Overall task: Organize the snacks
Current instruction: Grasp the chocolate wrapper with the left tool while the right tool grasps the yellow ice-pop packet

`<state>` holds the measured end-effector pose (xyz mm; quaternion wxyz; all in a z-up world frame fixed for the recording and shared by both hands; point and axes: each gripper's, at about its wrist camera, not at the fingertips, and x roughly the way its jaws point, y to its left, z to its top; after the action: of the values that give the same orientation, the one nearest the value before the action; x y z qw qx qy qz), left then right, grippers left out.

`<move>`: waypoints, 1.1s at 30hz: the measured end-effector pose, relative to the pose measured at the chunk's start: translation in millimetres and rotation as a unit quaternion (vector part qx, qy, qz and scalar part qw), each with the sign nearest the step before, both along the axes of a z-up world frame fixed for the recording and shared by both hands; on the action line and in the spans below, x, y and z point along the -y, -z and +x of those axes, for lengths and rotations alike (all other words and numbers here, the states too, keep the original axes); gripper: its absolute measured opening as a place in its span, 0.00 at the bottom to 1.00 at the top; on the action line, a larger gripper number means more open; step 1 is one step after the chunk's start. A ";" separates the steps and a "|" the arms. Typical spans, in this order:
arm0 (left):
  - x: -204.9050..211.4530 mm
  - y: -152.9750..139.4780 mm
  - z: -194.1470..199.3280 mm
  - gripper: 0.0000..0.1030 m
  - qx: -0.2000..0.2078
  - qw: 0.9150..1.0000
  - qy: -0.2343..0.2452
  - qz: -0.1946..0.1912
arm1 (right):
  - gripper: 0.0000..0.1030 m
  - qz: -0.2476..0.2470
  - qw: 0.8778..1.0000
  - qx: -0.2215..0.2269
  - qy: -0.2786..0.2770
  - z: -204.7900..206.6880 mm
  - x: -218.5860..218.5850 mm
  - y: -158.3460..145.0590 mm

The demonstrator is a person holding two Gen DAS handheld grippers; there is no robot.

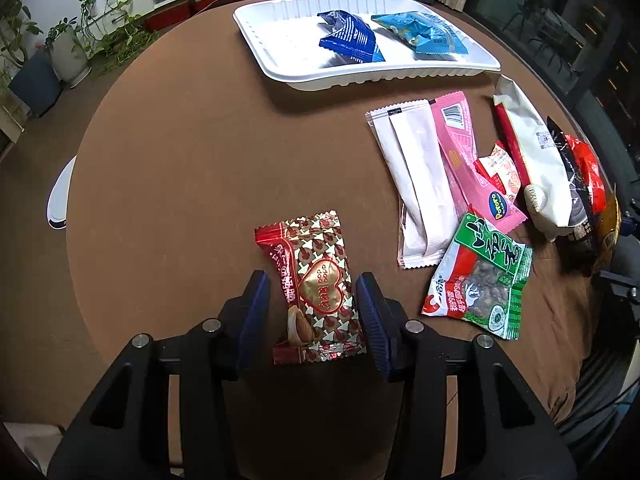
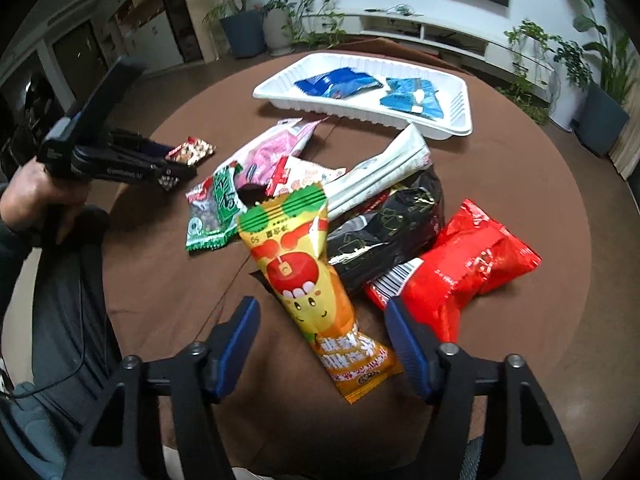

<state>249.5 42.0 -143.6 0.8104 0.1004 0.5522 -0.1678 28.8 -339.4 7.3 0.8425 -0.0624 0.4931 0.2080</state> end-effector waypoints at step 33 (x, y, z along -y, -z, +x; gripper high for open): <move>1.0 -1.9 -12.0 0.20 0.007 1.000 0.004 -0.007 | 0.17 0.052 0.998 -0.022 0.005 -12.8 3.0 2.2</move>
<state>237.5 41.0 -141.7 0.8142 0.0982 0.5449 -0.1747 15.9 -342.4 5.1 0.8344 -0.0116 0.5005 0.2307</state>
